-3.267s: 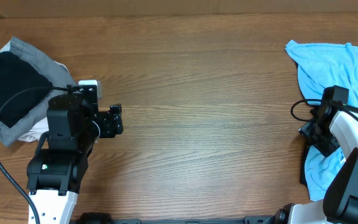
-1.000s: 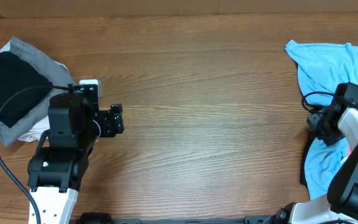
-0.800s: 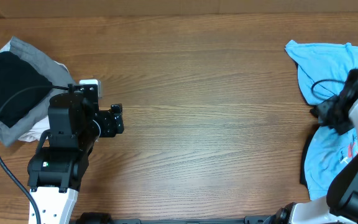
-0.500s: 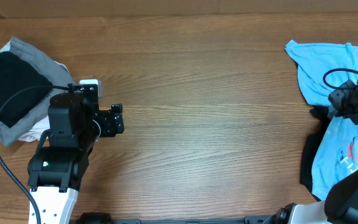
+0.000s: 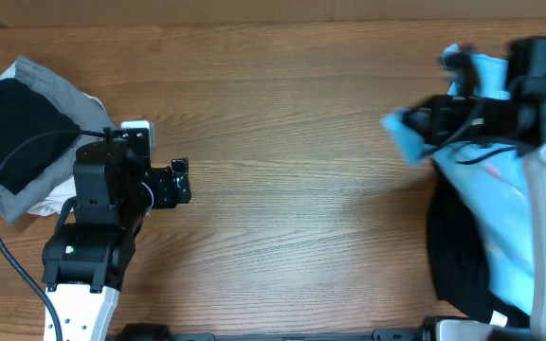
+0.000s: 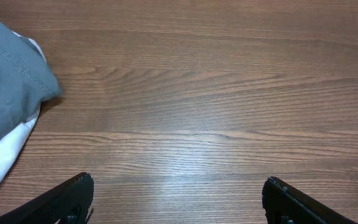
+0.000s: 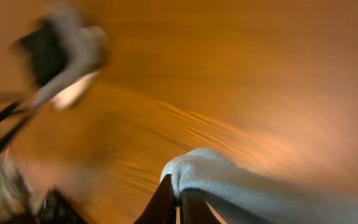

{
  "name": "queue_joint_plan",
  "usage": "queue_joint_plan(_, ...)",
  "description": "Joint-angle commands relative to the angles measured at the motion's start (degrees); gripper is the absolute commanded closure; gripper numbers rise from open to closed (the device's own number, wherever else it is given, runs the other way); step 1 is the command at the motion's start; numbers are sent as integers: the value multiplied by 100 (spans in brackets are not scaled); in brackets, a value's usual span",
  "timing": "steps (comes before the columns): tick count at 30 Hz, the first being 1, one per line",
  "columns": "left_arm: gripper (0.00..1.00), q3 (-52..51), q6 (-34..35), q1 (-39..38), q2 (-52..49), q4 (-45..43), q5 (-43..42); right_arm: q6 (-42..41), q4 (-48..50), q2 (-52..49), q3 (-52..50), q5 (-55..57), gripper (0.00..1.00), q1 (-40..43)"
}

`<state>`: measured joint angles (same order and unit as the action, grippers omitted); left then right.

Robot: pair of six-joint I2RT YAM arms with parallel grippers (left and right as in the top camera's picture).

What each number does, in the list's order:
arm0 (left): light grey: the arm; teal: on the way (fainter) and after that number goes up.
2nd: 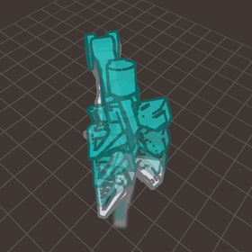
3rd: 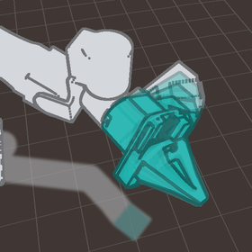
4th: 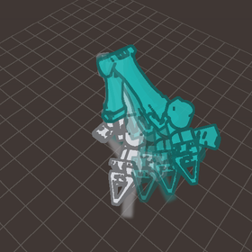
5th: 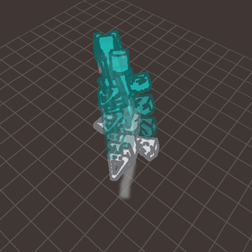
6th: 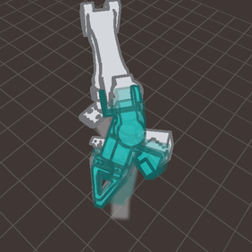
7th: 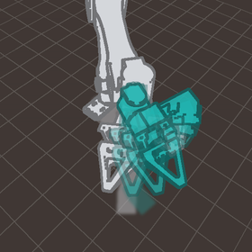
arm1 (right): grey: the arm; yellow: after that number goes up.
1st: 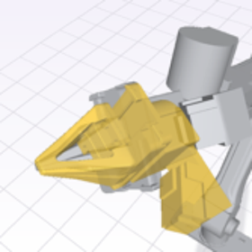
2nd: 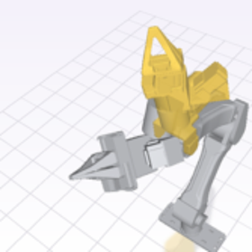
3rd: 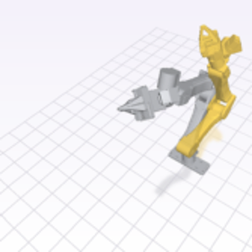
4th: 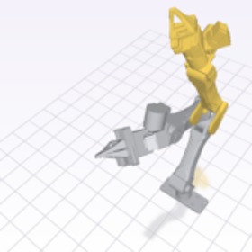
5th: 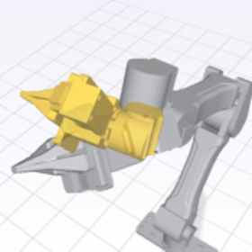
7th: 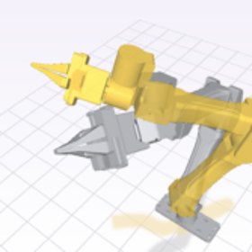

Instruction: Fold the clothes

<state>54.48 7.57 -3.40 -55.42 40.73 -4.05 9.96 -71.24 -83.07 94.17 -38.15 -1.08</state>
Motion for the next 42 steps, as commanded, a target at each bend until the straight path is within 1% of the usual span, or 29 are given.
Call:
queue_joint_plan(1, 11, 144, 59, 0, -9, -28, -2, 254, 297, 299, 168, -232, 96, -1080)
queue_joint_plan(4, 11, 144, 59, 0, -9, -28, -2, -225, 717, 109, 74, 754, 96, -1982)
queue_joint_plan(6, 10, 144, 59, 0, -9, -28, -2, -297, 914, -142, 9, 1222, 96, -2437)
queue_joint_plan(9, 9, 144, 59, 0, -9, -28, -2, -481, 1215, -623, 7, 1578, 96, -2837)
queue_joint_plan(12, 7, 144, 61, 0, -15, -31, -4, -879, 1714, -1099, 7, 1967, 96, -3018)
queue_joint_plan(14, 7, 144, 61, 0, -35, -26, -4, -1193, 2236, -1460, 7, 2221, 91, -3042)
queue_joint_plan(15, 7, 144, 61, 0, -44, -26, -7, -1327, 2472, -1591, 7, 2262, 89, -3040)
queue_joint_plan(19, 8, 144, 70, -2, -103, -24, -50, -1801, 3377, -2013, 7, 2264, 88, -3040)
queue_joint_plan(22, 5, 144, 85, -2, -155, -28, -50, -1875, 3731, -2050, 9, 2282, 82, -3040)
queue_joint_plan(23, 2, 144, 85, 0, -181, -26, -50, -1875, 3740, -2033, 24, 2332, 77, -3038)
queue_joint_plan(24, 0, 144, 85, -2, -195, -28, -50, -1880, 3659, -1991, 70, 2507, 62, -3001)
queue_joint_plan(26, 0, 144, 199, -2, -223, -26, -50, -1985, 3226, -1838, 205, 3069, 50, -2881)
queue_joint_plan(28, 0, 144, 400, -2, -223, -44, -83, -2212, 2717, -1628, 326, 3633, 43, -2699)
queue_joint_plan(29, 0, 144, 452, 0, -229, -96, -221, -2330, 2365, -1484, 387, 3947, 40, -2562)
queue_joint_plan(30, 0, 144, 446, -2, -247, -168, -393, -2472, 2011, -1322, 426, 4232, 31, -2402)
queue_joint_plan(31, 0, 144, 444, -2, -282, -247, -627, -2621, 1696, -1174, 437, 4457, 27, -2243)
queue_joint_plan(33, 5, 144, 446, -20, -422, -361, -1078, -2911, 1008, -837, 437, 4699, 15, -1810)
queue_joint_plan(34, 7, 144, 448, -61, -522, -372, -1215, -2988, 721, -702, 437, 4695, 5, -1591)
queue_joint_plan(35, 9, 144, 452, -164, -702, -352, -1338, -3088, 317, -522, 437, 4693, 0, -1239)
queue_joint_plan(36, 10, 144, 457, -216, -785, -343, -1368, -3126, 184, -461, 437, 4690, 0, -1104)
queue_joint_plan(39, 9, 144, 778, -695, -1364, -332, -1427, -3139, -476, -170, 437, 4522, 0, -234)
queue_joint_plan(42, 4, 144, 1082, -1255, -1956, -382, -1432, -3117, -885, -46, 437, 4452, 0, 400)
